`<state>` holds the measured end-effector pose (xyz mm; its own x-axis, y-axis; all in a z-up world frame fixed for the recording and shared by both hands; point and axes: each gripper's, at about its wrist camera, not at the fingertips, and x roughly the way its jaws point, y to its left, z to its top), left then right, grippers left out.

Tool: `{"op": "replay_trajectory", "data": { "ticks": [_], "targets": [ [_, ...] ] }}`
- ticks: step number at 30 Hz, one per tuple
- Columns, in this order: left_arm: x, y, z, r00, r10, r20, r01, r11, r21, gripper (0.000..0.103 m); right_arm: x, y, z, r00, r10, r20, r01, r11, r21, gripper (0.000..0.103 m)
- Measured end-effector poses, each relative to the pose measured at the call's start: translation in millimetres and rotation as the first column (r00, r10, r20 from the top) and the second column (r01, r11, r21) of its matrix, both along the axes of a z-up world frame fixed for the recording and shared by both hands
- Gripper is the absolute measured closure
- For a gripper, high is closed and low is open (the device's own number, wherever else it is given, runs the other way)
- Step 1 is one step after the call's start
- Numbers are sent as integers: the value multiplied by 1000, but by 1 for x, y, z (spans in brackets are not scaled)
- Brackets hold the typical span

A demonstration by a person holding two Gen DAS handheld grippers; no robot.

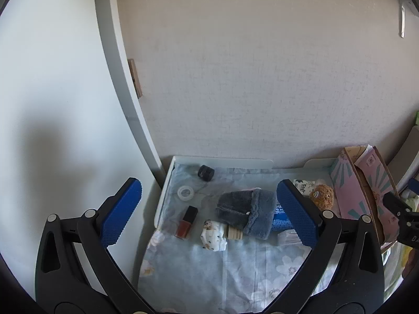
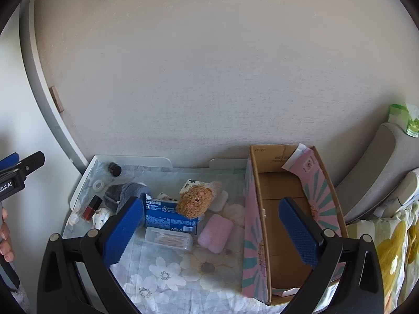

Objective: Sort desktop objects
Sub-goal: 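Move the left tool toward the white floral cotton pad pack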

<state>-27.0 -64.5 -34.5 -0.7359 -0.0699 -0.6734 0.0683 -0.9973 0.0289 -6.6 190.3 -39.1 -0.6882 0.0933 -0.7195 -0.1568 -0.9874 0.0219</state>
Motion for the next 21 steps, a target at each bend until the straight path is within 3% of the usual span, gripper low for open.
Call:
{"op": "replay_trajectory", "data": {
  "ticks": [11, 15, 21],
  "targets": [
    [5, -36, -28, 999, 37, 28, -38, 997, 63, 0, -9, -17, -28, 999, 30, 36, -28, 998, -58, 0],
    [5, -35, -64, 996, 23, 92, -29, 997, 68, 0, -10, -32, -59, 996, 51, 77, -45, 995, -84, 0],
    [-3, -36, -140, 984, -7, 177, -14, 994, 113, 1, -20, -57, -125, 985, 50, 166, -34, 995, -98, 0]
  ]
}}
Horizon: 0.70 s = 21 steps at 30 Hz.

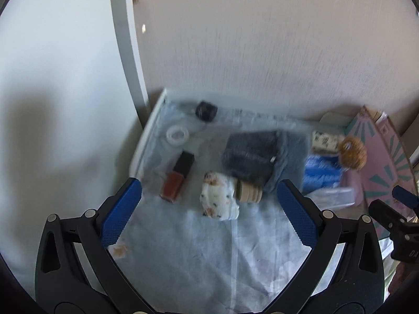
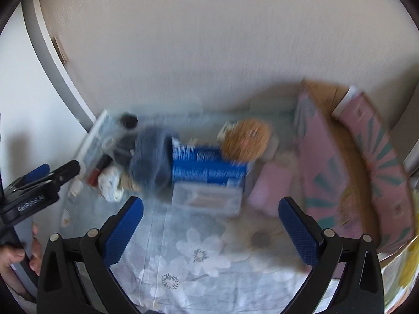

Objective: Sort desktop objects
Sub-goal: 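Move the left tool toward the white floral cotton pad pack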

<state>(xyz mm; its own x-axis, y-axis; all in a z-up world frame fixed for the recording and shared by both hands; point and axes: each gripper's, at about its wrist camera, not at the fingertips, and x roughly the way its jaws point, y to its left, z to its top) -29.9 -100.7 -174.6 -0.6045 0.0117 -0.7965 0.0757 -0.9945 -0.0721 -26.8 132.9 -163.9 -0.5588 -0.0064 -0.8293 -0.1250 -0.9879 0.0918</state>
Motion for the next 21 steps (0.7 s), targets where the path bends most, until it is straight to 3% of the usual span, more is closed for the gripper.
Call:
{"op": "replay_trajectory", "data": {
  "ticks": [5, 15, 19, 21],
  "targets": [
    [-10, -1, -45, 999, -22, 36, 21, 1000, 9, 5, -10, -11, -34, 999, -25, 20, 25, 999, 36, 0],
    [-19, -3, -79, 997, -48, 54, 47, 999, 12, 6, -24, -9, -59, 996, -78, 30, 77, 996, 32, 0],
    [-22, -2, -85, 996, -69, 59, 69, 998, -2, 18, -26, -11, -62, 996, -86, 20, 85, 995, 50, 2],
    [-24, -2, -87, 994, -89, 56, 88, 996, 16, 30, -28, -15, -66, 996, -87, 29, 85, 993, 84, 11]
  ]
}}
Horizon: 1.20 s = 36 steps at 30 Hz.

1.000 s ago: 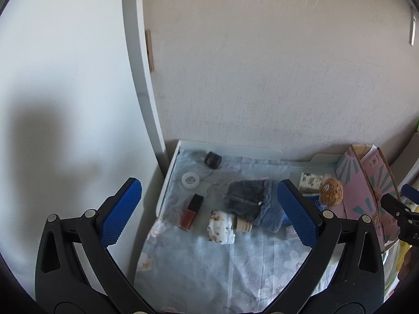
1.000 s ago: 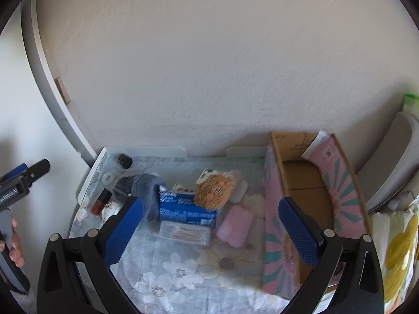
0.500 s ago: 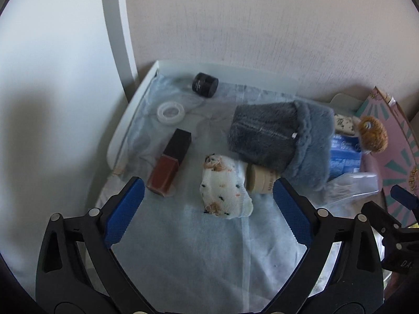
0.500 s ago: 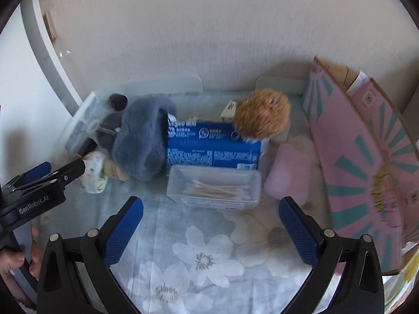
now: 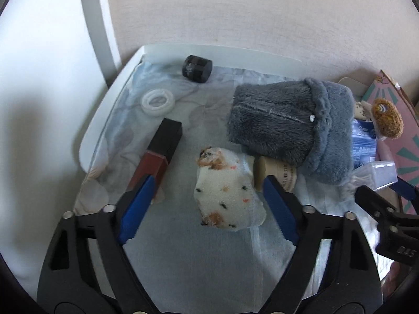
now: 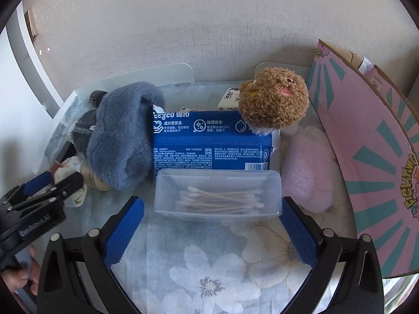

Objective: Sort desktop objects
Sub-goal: 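Move the left tool toward the white floral cotton pad pack, then grasp the cotton pad pack with the left tool while the right tool grasps the swab box, then carry both items into the cardboard box and open both tools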

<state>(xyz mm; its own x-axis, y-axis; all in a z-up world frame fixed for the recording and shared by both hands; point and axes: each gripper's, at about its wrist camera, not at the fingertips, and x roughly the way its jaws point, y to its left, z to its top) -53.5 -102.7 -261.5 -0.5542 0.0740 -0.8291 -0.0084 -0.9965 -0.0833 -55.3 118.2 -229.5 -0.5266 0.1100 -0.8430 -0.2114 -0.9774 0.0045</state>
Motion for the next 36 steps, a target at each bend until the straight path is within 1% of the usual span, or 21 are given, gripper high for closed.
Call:
{"op": "replay_trajectory", "data": {
  "ticks": [1, 2, 4, 8, 11, 16, 20, 22, 26, 29, 32, 36],
  "targets": [
    [-1, -1, -1, 1000, -4, 10, 4, 1000, 11, 44, -1, -2, 0, 1000, 3, 2, -3, 1000, 20, 18],
    [-3, -1, -4, 1000, -11, 17, 10, 1000, 23, 56, -2, -2, 0, 1000, 10, -1, -10, 1000, 22, 18],
    [-3, 0, -8, 999, -30, 28, 29, 999, 44, 65, 0, 0, 0, 1000, 15, -2, -15, 1000, 20, 18],
    [1, 9, -5, 998, -55, 12, 55, 998, 5, 69, 6, 1, 7, 999, 39, 1, -39, 999, 33, 18],
    [4, 9, -2, 998, -55, 21, 55, 998, 7, 71, 9, 0, 12, 998, 68, 11, -68, 997, 24, 18],
    [13, -2, 8, 999, -22, 45, 21, 1000, 23, 71, 15, 2, 29, 994, 104, 24, -104, 994, 20, 18],
    [22, -10, 29, 1000, -1, 21, 0, 999, 46, 71, 22, 8, 46, 991, 134, 21, -134, 991, 0, 18],
    [25, -10, 38, 1000, -3, 12, 2, 999, 54, 71, 28, 14, 56, 990, 141, -2, -141, 990, -8, 18],
    [31, -2, 60, 999, -26, -19, 27, 999, 38, 71, 31, 19, 77, 990, 136, -36, -137, 990, -19, 18],
    [31, 7, 81, 998, -45, -45, 47, 997, 56, 71, 32, 28, 98, 988, 136, -69, -137, 991, -6, 18],
    [26, 20, 103, 994, -75, -74, 80, 995, 63, 71, 37, 43, 118, 987, 123, -104, -125, 992, -11, 18],
    [17, 49, 134, 984, -134, -117, 141, 988, 60, 71, 45, 71, 143, 987, 91, -130, -93, 996, -6, 18]
  ]
}}
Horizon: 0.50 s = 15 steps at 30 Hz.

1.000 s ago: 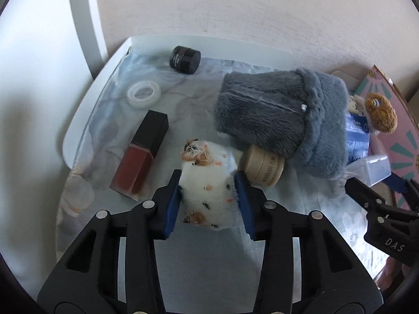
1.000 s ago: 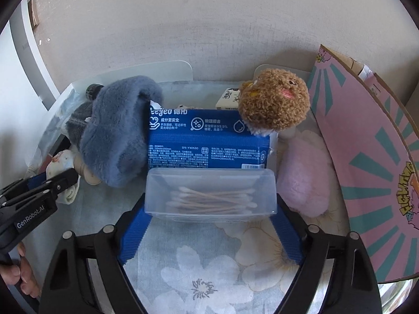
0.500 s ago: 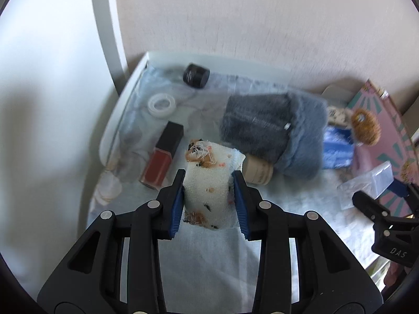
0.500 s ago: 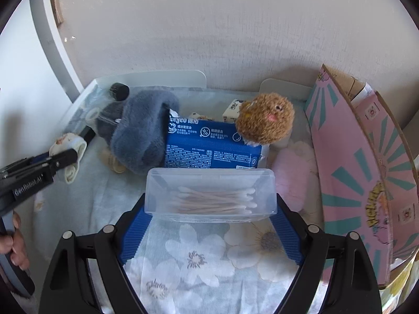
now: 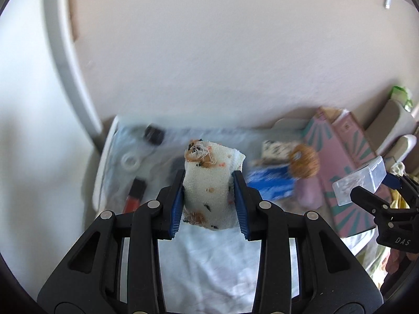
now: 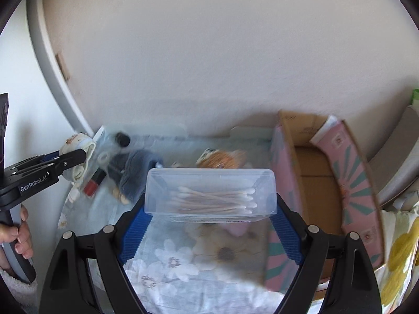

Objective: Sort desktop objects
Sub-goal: 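Carry both items into the cardboard box and open both tools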

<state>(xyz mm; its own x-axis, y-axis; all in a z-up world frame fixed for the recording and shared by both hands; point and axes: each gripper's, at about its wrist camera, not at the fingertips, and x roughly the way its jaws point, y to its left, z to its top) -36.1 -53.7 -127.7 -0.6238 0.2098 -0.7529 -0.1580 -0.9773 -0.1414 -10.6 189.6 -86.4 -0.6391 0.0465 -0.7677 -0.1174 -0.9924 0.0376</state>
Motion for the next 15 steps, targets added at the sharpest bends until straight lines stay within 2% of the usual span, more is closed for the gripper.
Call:
{"op": "replay_trajectory", "data": {
  "ticks": [8, 15],
  "targets": [
    [-16, 80, 40, 983, -172, -62, 173, 985, 15, 71, 16, 61, 22, 996, -85, -12, 85, 996, 33, 18],
    [-34, 170, 48, 951, -300, -67, 302, 953, 22, 71, 27, 102, 1, 988, -149, 45, 147, 988, 37, 18]
  ]
}}
